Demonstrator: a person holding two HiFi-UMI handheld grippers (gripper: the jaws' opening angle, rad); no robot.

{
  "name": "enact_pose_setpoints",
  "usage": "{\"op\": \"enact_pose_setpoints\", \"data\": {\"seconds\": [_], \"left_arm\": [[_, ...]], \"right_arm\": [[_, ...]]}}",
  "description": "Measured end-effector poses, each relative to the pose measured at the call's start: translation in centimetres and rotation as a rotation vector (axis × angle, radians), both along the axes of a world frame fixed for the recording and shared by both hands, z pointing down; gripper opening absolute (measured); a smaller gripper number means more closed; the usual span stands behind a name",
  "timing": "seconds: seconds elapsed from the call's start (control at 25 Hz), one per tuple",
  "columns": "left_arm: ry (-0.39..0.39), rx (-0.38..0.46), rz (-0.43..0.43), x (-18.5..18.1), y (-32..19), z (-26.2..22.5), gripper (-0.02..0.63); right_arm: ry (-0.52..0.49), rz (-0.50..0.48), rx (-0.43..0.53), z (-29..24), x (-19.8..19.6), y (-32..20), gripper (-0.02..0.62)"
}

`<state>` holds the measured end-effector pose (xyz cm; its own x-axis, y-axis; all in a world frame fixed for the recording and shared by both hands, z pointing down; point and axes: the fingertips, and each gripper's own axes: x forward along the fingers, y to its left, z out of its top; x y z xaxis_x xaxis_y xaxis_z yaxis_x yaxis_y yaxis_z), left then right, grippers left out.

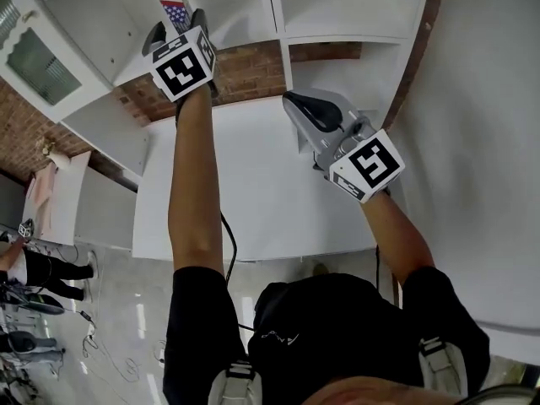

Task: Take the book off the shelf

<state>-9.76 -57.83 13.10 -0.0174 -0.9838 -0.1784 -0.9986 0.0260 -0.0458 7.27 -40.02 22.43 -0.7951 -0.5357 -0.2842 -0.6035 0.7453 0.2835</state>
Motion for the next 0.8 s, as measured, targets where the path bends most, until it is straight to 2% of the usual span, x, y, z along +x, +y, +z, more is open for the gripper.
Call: {"op": "enact_pose_setpoints", "data": {"seconds": [0.16,0.6,0.72,0.8], "left_arm": [[0.004,-0.034,-0.051,-0.2,-1.8,-0.3,0.305],[0.014,-0.122,-0.091,-1.2,-5.6,0.2,0.3],[-0.003,-0.133,-0.115,-1.6,-5.8,0.3,0.185],[0.0,-0.134,-0.114,-1.8,-5.8,0.3,0.164]], "right_arm": [[0.006,-0.04,0.005,0.1,0.6,-0.6,0.002],[-0.023,-0.073,0.021,0.0,1.1,-1.4,0.002],[-0.039,-0.071,0.023,-0.3,1.1,-1.7,0.002],[-0.046,-0.069,0.02,-0.1,1.0,-1.9,0.002]]}}
